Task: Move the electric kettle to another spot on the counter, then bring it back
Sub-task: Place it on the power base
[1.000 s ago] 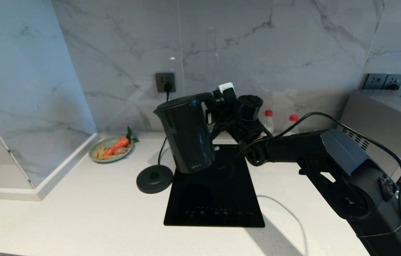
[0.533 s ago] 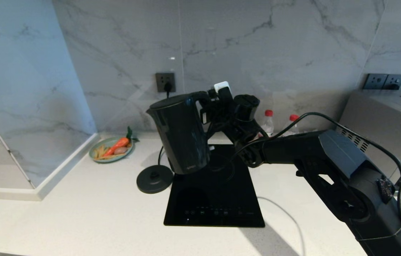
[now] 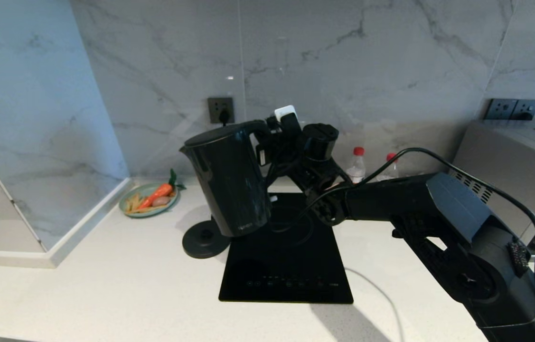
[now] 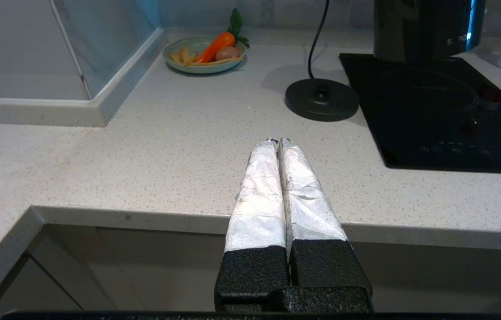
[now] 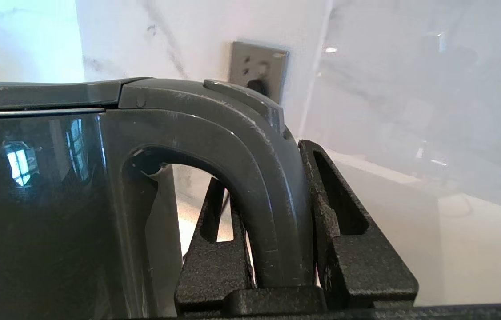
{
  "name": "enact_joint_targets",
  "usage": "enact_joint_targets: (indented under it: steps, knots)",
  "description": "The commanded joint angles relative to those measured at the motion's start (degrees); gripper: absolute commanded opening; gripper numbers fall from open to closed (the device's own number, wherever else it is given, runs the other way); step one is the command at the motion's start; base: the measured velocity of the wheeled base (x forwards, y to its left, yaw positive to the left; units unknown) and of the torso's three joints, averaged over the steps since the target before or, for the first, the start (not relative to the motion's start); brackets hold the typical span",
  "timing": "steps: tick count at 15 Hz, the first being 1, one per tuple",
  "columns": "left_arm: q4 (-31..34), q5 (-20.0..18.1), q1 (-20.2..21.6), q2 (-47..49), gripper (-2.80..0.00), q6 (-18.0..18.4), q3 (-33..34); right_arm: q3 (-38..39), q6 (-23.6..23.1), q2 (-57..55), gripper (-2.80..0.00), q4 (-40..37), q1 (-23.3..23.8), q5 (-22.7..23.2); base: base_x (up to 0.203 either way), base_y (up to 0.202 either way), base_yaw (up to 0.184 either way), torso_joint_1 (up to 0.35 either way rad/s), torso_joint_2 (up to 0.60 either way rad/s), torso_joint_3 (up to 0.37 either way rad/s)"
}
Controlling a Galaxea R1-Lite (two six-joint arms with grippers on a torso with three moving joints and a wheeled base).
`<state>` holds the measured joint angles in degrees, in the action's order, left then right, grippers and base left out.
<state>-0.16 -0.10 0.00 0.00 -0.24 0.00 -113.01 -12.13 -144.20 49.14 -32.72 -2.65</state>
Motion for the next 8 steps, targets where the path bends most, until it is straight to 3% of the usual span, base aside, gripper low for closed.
enact_joint_targets:
  steps: [1, 8]
  knots:
    - [0.0, 0.0, 0.0, -0.1, -2.80, 0.0, 0.2, 0.0, -0.1, 0.9, -2.80, 0.3, -0.1, -0.1, 0.000, 0.000, 0.000, 0.000, 0.00, 0.000]
    - [0.0, 0.0, 0.0, -0.1, -2.80, -0.1, 0.2, 0.1, -0.8, 1.0, -2.80, 0.7, -0.3, -0.1, 0.000, 0.000, 0.000, 0.000, 0.00, 0.000]
